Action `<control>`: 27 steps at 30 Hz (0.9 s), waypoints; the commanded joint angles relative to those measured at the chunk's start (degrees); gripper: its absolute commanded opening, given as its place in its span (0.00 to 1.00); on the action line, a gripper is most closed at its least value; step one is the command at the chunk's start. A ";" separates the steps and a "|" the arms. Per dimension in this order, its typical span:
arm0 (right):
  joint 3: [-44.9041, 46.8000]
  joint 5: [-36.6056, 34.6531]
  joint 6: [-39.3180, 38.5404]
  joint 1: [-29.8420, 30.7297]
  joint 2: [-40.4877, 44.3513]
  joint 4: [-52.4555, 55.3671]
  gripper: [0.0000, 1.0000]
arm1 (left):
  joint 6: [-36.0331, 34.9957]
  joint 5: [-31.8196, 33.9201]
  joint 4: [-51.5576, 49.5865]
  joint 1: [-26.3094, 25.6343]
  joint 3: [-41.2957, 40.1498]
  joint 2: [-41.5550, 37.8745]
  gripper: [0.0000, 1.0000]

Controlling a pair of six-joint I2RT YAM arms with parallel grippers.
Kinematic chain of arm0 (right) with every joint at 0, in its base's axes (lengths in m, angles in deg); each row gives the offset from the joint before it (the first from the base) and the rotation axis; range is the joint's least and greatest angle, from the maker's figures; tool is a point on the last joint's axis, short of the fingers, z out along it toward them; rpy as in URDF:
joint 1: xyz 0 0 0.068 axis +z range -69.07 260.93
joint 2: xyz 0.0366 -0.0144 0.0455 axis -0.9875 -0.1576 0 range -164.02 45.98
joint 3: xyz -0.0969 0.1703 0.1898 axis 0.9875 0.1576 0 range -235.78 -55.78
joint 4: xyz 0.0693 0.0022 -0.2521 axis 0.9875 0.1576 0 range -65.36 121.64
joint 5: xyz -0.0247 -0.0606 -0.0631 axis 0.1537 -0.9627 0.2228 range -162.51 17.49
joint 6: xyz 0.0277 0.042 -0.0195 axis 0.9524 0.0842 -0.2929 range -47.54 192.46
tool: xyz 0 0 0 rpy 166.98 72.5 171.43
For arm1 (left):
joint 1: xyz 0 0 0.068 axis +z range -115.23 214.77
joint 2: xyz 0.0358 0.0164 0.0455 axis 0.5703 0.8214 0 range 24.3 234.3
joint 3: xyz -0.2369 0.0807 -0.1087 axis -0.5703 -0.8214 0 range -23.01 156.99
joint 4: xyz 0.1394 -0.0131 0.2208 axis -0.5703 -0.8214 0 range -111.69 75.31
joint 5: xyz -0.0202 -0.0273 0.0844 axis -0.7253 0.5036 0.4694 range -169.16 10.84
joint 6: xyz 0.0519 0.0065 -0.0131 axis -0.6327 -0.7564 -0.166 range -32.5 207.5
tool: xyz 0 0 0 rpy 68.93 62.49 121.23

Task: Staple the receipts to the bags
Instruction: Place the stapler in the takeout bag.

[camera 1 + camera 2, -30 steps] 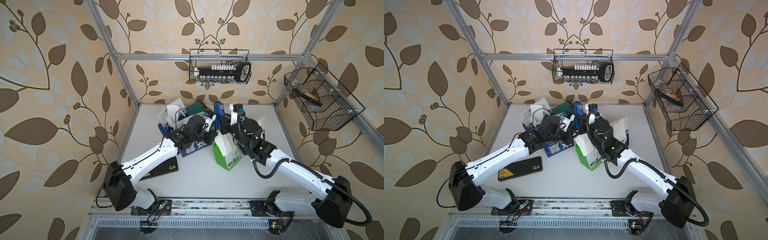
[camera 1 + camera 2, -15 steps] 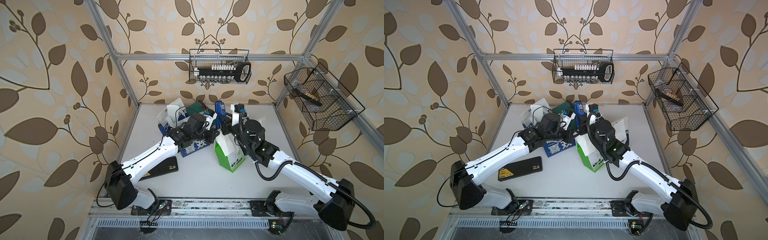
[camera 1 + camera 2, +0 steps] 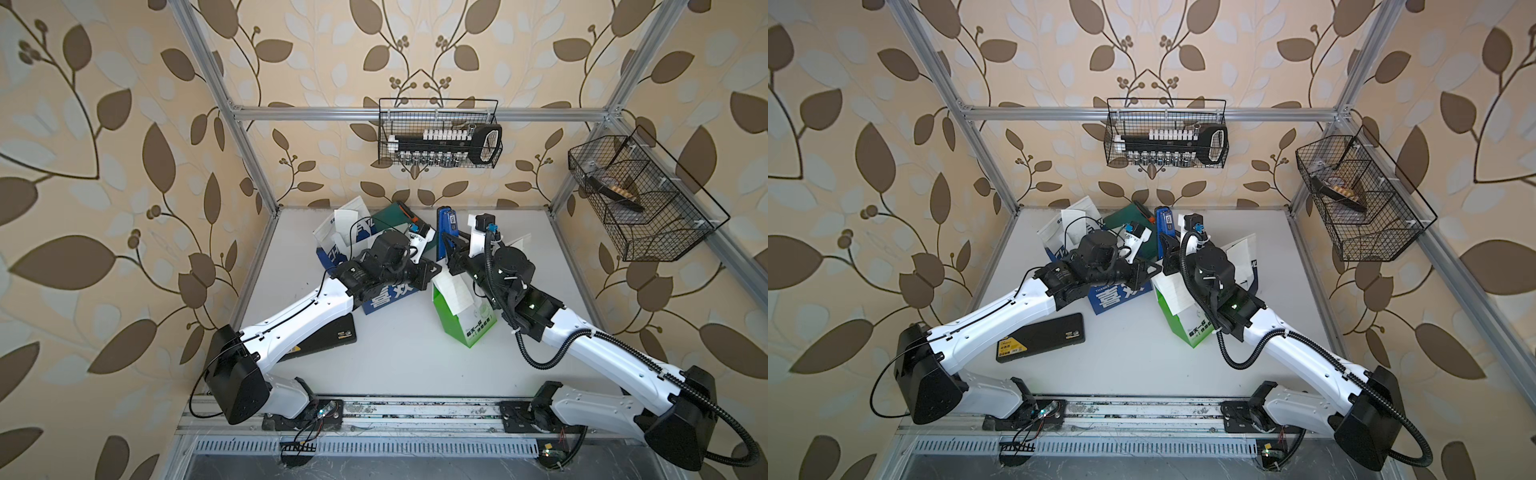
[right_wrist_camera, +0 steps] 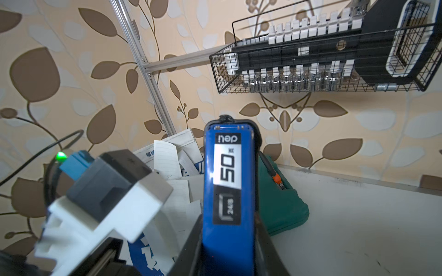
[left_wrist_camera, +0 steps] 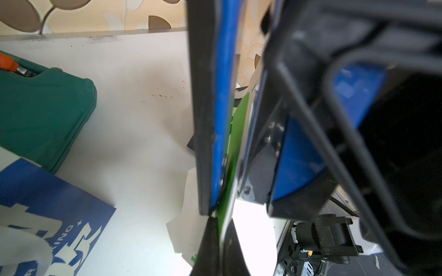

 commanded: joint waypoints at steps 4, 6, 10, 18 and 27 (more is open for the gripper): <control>0.65 0.87 0.86 1.16 1.42 -1.04 0.00 | -2.99 -0.98 7.02 0.27 0.58 -2.64 0.00; 1.12 1.01 0.62 1.52 1.63 -0.62 0.00 | -4.45 -0.20 8.75 0.24 -0.24 -2.71 0.00; 1.82 1.28 -1.18 2.16 2.43 1.14 0.00 | -9.02 0.57 15.52 0.22 -4.30 -3.72 0.00; -0.56 7.02 -11.22 2.16 4.65 8.59 0.46 | -21.02 -4.66 24.15 0.27 -11.80 -8.66 0.00; -4.16 15.32 -23.03 0.60 7.80 15.19 0.60 | -25.97 -15.65 28.31 0.40 -15.01 -10.39 0.00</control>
